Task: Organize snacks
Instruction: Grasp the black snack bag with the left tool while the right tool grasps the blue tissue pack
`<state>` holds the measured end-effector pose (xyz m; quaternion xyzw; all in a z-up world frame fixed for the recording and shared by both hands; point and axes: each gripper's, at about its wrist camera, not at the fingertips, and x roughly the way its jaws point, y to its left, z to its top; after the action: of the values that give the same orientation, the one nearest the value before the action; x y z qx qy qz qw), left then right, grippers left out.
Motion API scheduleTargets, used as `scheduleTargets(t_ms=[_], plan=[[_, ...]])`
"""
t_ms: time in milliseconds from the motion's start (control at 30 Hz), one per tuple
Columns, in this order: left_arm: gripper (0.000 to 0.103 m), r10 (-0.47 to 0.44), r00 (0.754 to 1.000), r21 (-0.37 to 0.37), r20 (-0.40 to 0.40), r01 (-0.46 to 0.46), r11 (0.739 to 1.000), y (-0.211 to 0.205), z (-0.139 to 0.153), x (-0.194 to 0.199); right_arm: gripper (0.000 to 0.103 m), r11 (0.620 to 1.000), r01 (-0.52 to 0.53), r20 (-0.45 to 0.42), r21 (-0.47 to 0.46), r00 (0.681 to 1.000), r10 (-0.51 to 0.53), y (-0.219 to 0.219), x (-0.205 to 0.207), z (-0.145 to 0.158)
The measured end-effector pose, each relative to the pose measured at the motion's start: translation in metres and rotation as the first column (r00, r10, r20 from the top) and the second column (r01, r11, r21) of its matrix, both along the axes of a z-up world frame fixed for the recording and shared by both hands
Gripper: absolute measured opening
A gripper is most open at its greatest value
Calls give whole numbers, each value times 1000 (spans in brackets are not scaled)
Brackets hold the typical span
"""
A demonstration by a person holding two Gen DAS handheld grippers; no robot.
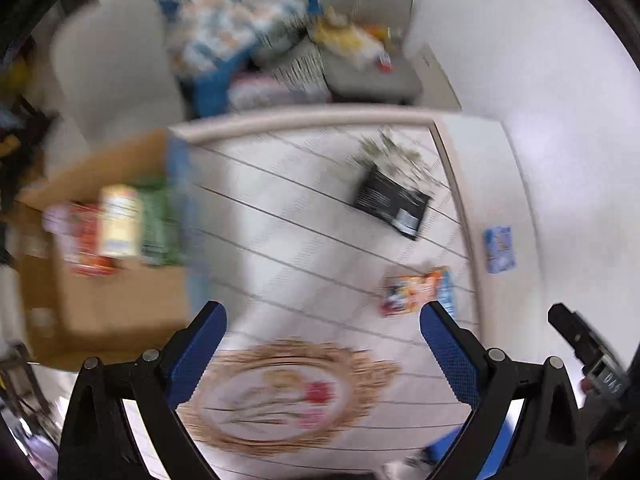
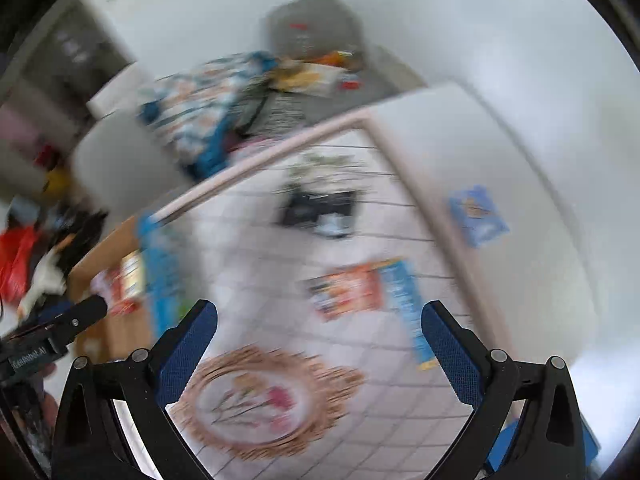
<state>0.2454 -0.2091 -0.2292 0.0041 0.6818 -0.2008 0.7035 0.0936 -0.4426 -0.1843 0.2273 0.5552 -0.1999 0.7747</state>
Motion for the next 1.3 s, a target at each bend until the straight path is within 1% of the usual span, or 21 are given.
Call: scheduleTargets(t_ms=[100,167,200,300,400,433,533,667,733,767,800,833,867,900,967,1000,1033,1067,1133,1233,1300], plan=[[99,19,994,-34,-105,-22,999,-43,-36,21,103,997,72,-62,-9,995,-72,-67,3,-30],[94,29,987,-29,-155,-34,999,-75,-59,38,103,994,112,-105,-11,988,-112,-113,6,-55],[94,34,983,-24,-182,-39,999,-88,-70,45,103,992,122,-121,-12,985,-122,-126,7,-63],[90,96,953,-7,-287,-102,995,-119,-110,66,103,987,158,-173,-21,972,-160,-175,12,-99],[89,191,906,25,-377,-196,980,-134,-147,82,103,983,182,-198,-3,964,-179,-210,17,-133],[89,214,894,40,-393,-216,976,-138,-157,85,102,982,190,-213,6,959,-185,-221,19,-145],[89,267,871,97,-412,-249,964,-146,-179,93,84,981,191,-232,27,956,-180,-232,26,-168],[89,352,838,163,-418,-312,936,-149,-199,100,84,984,174,-239,42,958,-159,-241,34,-183],[89,400,820,226,-409,-334,915,-147,-209,101,84,987,155,-245,47,959,-139,-244,40,-189],[89,421,807,238,-414,-351,906,-147,-215,101,84,988,146,-252,41,959,-132,-245,44,-191],[89,424,800,240,-424,-352,905,-148,-219,100,84,990,139,-258,34,958,-125,-246,46,-194],[89,420,803,253,-423,-340,906,-151,-222,100,84,991,131,-264,32,957,-118,-246,49,-196],[89,411,813,262,-411,-327,908,-154,-222,99,84,991,125,-268,39,957,-110,-247,52,-198],[89,390,833,271,-392,-300,915,-159,-221,99,84,991,124,-269,44,957,-108,-248,53,-200],[90,282,894,292,-348,-183,939,-175,-218,97,84,992,119,-270,40,957,-104,-250,54,-201],[90,205,926,307,-316,-105,946,-183,-216,93,84,992,117,-272,39,957,-102,-252,53,-201],[90,143,944,321,-296,-43,946,-190,-216,89,84,993,115,-277,41,956,-99,-252,52,-201],[90,84,956,334,-282,16,942,-195,-216,85,84,993,107,-277,50,957,-89,-252,51,-200],[90,-19,968,360,-249,111,926,-200,-214,74,84,994,93,-283,53,956,-75,-252,51,-202],[90,-66,970,366,-234,151,918,-202,-218,65,84,996,81,-292,46,954,-65,-252,49,-206],[88,-54,972,345,-231,133,929,-198,-219,62,84,995,78,-297,63,953,-56,-252,49,-211]])
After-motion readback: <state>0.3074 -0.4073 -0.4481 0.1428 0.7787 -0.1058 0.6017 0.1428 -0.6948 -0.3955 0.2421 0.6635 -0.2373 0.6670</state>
